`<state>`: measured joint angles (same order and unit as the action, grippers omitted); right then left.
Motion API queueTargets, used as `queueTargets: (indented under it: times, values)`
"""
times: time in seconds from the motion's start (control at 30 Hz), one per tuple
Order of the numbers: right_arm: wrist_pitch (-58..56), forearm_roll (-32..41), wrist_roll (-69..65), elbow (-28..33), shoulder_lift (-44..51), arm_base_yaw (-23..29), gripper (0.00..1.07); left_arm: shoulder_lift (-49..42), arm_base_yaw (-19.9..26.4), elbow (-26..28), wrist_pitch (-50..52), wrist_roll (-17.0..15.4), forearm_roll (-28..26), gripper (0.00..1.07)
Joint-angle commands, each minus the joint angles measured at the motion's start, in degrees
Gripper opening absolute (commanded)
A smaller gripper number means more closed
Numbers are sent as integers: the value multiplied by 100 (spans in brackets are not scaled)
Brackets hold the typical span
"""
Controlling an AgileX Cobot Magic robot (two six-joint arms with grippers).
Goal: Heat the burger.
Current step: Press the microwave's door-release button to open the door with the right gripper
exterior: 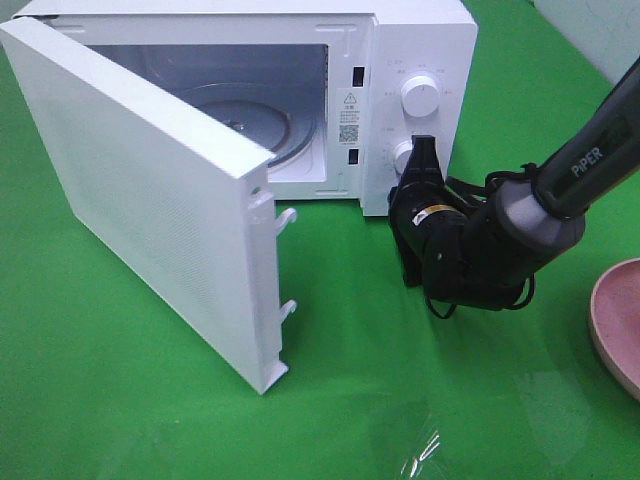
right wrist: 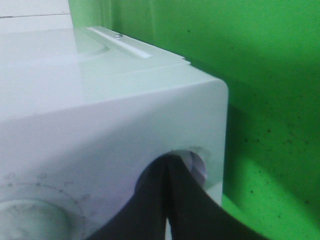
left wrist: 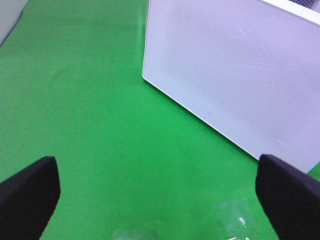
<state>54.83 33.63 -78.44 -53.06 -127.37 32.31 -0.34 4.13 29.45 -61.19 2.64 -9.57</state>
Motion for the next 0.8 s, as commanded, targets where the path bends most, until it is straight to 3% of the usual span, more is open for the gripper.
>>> queueTargets:
  times: [0.03,0.8]
  values:
    - [413,-206,-172,-430,-6,-201,0,-80,11,0,11,-11,-6,99]
    - [-699,-533,-395,819,865,-132,0,-80,11,0,11,-11,-6,99]
